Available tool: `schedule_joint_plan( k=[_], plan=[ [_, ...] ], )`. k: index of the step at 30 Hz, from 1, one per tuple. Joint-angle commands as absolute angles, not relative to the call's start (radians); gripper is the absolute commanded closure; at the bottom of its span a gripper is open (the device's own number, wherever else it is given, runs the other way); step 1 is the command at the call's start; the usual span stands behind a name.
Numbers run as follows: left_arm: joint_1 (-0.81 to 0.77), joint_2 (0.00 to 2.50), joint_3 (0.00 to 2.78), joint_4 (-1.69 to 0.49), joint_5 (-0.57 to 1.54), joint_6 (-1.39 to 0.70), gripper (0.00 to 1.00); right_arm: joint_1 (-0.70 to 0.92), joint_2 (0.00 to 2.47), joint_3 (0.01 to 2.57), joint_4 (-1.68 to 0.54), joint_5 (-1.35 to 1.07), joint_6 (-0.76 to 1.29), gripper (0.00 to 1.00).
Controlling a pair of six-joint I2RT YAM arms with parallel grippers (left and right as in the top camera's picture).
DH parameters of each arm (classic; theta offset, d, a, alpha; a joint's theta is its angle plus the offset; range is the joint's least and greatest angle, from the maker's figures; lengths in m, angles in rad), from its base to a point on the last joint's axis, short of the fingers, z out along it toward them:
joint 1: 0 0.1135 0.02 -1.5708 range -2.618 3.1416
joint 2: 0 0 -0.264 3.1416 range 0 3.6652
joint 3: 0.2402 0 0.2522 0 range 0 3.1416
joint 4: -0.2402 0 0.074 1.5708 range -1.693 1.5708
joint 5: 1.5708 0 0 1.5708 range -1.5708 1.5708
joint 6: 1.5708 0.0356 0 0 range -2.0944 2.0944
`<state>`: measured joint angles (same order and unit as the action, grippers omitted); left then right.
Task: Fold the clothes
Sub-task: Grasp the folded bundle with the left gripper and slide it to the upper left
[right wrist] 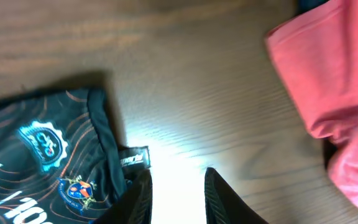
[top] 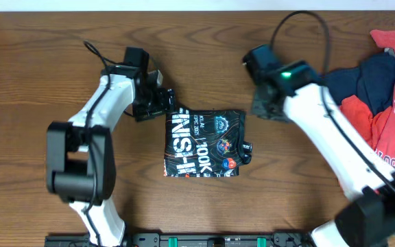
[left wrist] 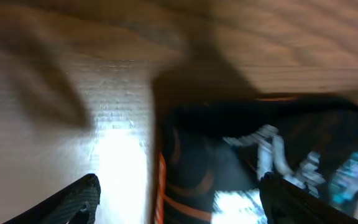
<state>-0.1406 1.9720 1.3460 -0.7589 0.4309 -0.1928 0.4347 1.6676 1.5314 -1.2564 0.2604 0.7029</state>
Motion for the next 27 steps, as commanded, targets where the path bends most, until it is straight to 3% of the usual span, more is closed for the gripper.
schedule_joint_plan(
  k=[1, 6, 7, 10, 13, 14, 19, 27],
  plan=[
    [-0.143, 2.03, 1.343, -0.757, 0.524, -0.125, 0.17, 0.398, 1.604, 1.535, -1.259, 0.273, 0.674, 0.72],
    [-0.158, 2.09, 1.343, -0.749, 0.624, -0.083, 0.18, 0.357, 1.577, 1.535, -1.26, 0.273, 0.674, 0.67],
    [-0.162, 2.094, 1.343, -0.749, 0.623, -0.073, 0.22, 0.351, 1.577, 1.535, -1.262, 0.273, 0.674, 0.67],
    [-0.175, 2.093, 1.344, -0.746, 0.621, -0.04, 0.47, 0.34, 1.578, 1.535, -1.273, 0.273, 0.674, 0.67],
    [-0.171, 2.093, 1.344, -0.738, 0.608, -0.037, 0.86, 0.337, 1.578, 1.535, -1.275, 0.273, 0.675, 0.67],
    [-0.165, 2.092, 1.346, -0.735, 0.595, -0.038, 0.93, 0.336, 1.578, 1.535, -1.275, 0.273, 0.675, 0.67],
    [-0.09, 2.089, 1.414, -0.735, 0.443, -0.078, 0.94, 0.336, 1.578, 1.535, -1.28, 0.273, 0.674, 0.67],
    [0.212, 2.087, 1.61, -0.667, 0.338, -0.252, 0.94, 0.336, 1.578, 1.535, -1.28, 0.273, 0.675, 0.67]
  ],
)
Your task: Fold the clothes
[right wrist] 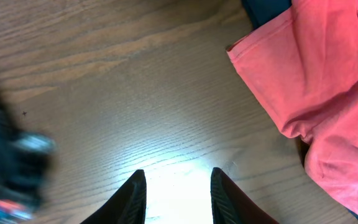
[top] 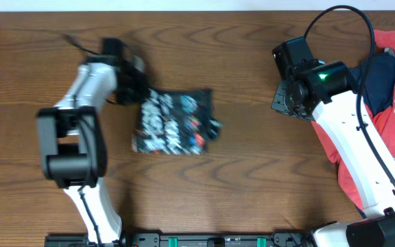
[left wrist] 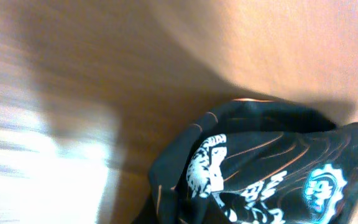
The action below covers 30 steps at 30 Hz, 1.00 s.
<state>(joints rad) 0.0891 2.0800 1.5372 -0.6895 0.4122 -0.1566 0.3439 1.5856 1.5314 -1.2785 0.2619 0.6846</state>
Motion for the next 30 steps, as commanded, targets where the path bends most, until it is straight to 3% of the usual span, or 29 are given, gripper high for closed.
schedule_joint_plan(
  k=[1, 4, 9, 11, 13, 18, 21, 22, 24, 30],
  plan=[
    [0.253, 2.087, 1.625, -0.649, 0.338, -0.278, 0.94, 0.336, 1.578, 1.535, -1.28, 0.273, 0.675, 0.67],
    [0.383, 2.087, 1.653, -0.604, 0.338, -0.344, 0.94, 0.336, 1.578, 1.535, -1.28, 0.273, 0.675, 0.67],
    [0.579, 2.087, 1.654, -0.613, 0.338, -0.399, 0.83, 0.336, 1.578, 1.535, -1.279, 0.274, 0.674, 0.67],
    [0.635, 2.087, 1.654, -0.637, 0.339, -0.4, 0.52, 0.336, 1.578, 1.535, -1.275, 0.274, 0.674, 0.67],
    [0.685, 2.087, 1.654, -0.657, 0.339, -0.399, 0.0, 0.336, 1.578, 1.535, -1.275, 0.274, 0.674, 0.67],
    [0.764, 2.087, 1.654, -0.716, 0.36, -0.398, 0.02, 0.334, 1.578, 1.535, -1.275, 0.274, 0.672, 0.67],
    [0.78, 2.085, 1.654, -0.725, 0.482, -0.396, 0.02, 0.334, 1.578, 1.535, -1.274, 0.274, 0.672, 0.67],
    [0.776, 2.082, 1.654, -0.724, 0.527, -0.393, 0.02, 0.334, 1.578, 1.535, -1.27, 0.274, 0.672, 0.63],
    [0.755, 2.074, 1.654, -0.722, 0.575, -0.376, 0.02, 0.334, 1.579, 1.535, -1.245, 0.273, 0.672, 0.54],
    [0.574, 2.045, 1.654, -0.725, 0.583, -0.277, 0.02, 0.333, 1.602, 1.535, -1.157, 0.24, 0.672, 0.5]
  ],
)
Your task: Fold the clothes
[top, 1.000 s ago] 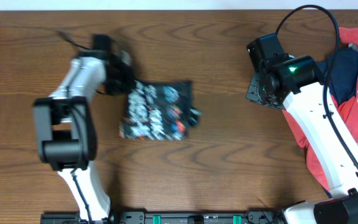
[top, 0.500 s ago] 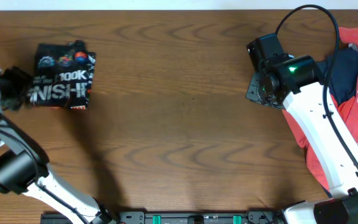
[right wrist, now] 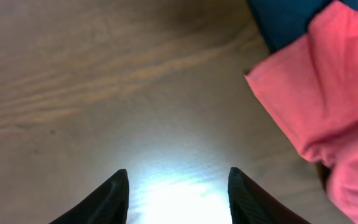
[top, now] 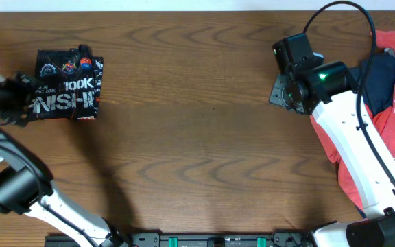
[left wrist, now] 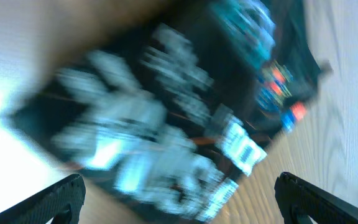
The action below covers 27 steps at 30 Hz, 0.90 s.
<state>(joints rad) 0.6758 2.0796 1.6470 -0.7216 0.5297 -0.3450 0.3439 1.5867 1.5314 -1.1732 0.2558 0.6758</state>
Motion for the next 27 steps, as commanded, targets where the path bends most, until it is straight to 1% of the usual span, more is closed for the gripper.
schedule_joint_plan(
  k=[1, 4, 8, 13, 14, 15, 17, 19, 23, 27],
  plan=[
    [0.534, 2.044, 1.654, -0.726, 0.583, -0.258, 0.02, 0.332, 1.608, 1.535, -1.145, 0.231, 0.671, 0.49],
    [0.393, 2.044, 1.654, -0.743, 0.535, -0.211, 0.02, 0.331, 1.631, 1.535, -1.12, 0.228, 0.666, 0.46],
    [0.203, 2.044, 1.654, -0.789, 0.432, -0.127, 0.02, 0.307, 1.672, 1.535, -1.068, 0.145, 0.555, 0.43],
    [0.01, 2.044, 1.654, -0.932, 0.312, -0.082, 0.02, 0.23, 1.72, 1.535, -1.047, 0.034, 0.43, 0.36],
    [-0.017, 2.044, 1.654, -0.975, 0.297, -0.082, 0.02, 0.212, 1.723, 1.535, -1.05, 0.007, 0.402, 0.32],
    [-0.044, 2.044, 1.654, -1.036, 0.287, -0.082, 0.02, 0.189, 1.728, 1.535, -1.059, -0.033, 0.356, 0.27],
    [-0.086, 2.044, 1.654, -1.167, 0.267, -0.083, 0.02, 0.156, 1.728, 1.535, -1.082, -0.087, 0.294, 0.19],
    [-0.117, 2.044, 1.653, -1.287, 0.234, -0.083, 0.02, 0.127, 1.728, 1.535, -1.125, -0.104, 0.267, 0.14],
    [-0.154, 2.044, 1.652, -1.46, 0.182, -0.107, 0.02, 0.082, 1.728, 1.535, -1.227, -0.102, 0.268, 0.14],
    [-0.169, 2.022, 1.632, -1.537, 0.181, -0.128, 0.02, 0.063, 1.723, 1.535, -1.324, -0.102, 0.267, 0.14]
  ],
)
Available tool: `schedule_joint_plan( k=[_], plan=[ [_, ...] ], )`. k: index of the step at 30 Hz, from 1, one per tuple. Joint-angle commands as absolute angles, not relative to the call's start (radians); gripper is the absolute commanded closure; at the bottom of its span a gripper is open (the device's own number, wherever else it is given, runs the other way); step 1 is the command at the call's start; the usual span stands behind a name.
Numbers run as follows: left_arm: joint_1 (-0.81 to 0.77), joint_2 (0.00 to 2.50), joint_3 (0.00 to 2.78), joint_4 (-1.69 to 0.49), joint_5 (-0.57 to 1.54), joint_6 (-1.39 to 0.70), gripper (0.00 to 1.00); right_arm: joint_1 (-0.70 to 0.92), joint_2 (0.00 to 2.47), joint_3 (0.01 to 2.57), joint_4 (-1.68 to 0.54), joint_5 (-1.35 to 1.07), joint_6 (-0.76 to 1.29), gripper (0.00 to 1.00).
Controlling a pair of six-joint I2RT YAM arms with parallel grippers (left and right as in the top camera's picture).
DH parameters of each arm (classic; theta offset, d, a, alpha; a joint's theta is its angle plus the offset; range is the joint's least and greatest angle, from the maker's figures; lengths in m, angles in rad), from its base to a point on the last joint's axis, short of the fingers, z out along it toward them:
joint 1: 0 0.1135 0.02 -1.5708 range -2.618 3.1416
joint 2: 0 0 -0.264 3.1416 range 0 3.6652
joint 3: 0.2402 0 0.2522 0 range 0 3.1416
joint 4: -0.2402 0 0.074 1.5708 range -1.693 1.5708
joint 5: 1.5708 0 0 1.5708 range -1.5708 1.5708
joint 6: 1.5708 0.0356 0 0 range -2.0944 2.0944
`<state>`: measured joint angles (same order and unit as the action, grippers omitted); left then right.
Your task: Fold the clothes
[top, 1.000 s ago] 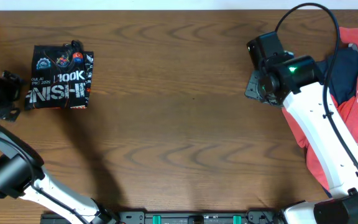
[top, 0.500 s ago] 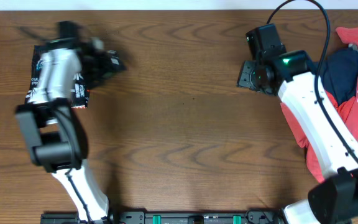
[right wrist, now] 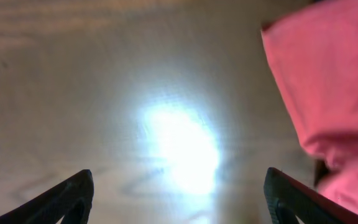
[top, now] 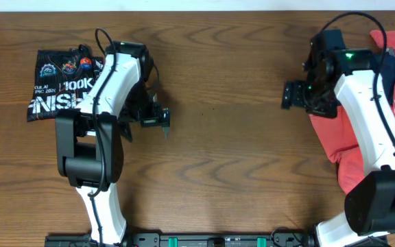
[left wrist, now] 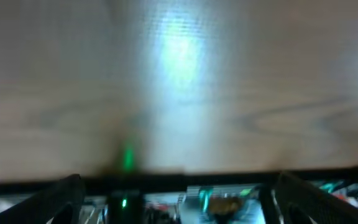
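A folded black shirt (top: pixel 64 86) with white lettering lies flat at the table's upper left. My left gripper (top: pixel 160 119) hangs to its right, apart from it, over bare wood; in the blurred left wrist view this gripper (left wrist: pixel 179 208) stands wide open and empty. A heap of red and navy clothes (top: pixel 389 96) lies at the right edge. My right gripper (top: pixel 292 96) sits just left of the heap. In the right wrist view it (right wrist: pixel 182 202) is wide open over wood, with a red garment (right wrist: pixel 328 87) at its right.
The wooden table (top: pixel 225 171) spreads between the two arms. Its front edge with a black rail and green-lit electronics (left wrist: pixel 216 199) shows in the left wrist view. The left arm's white links (top: pixel 112 75) pass next to the folded shirt.
My left gripper has gone from the table's far left edge beside the folded shirt to bare wood on the shirt's right. The shirt stayed. My right gripper opened wider, nearer the heap.
The folded black shirt first lay mid-table with my left gripper at its upper left corner. Then it sat further left with the gripper on it, then at the upper left. Now it rests there alone, and my right gripper has withdrawn to the heap.
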<state>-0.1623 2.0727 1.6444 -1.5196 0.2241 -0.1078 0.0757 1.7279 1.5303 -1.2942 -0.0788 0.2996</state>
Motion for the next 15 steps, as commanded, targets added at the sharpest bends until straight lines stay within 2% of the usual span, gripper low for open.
schedule_joint_plan(
  k=[1, 6, 10, 15],
  plan=[
    [-0.172, 1.998, 1.614, -1.533, 0.181, -0.136, 0.02, 0.063, 1.717, 1.533, -1.343, -0.102, 0.267, 0.14],
    [-0.176, 1.791, 1.461, -1.398, 0.163, -0.154, 0.02, 0.078, 1.615, 1.448, -1.265, -0.102, 0.29, 0.15],
    [-0.176, 1.551, 1.291, -1.257, 0.061, -0.22, 0.02, 0.099, 1.45, 1.294, -1.078, -0.078, 0.337, 0.12],
    [-0.178, 1.154, 1.039, -1.031, -0.016, -0.28, 0.02, 0.19, 1.136, 1.014, -0.812, 0.113, 0.416, 0.08]
  ],
)
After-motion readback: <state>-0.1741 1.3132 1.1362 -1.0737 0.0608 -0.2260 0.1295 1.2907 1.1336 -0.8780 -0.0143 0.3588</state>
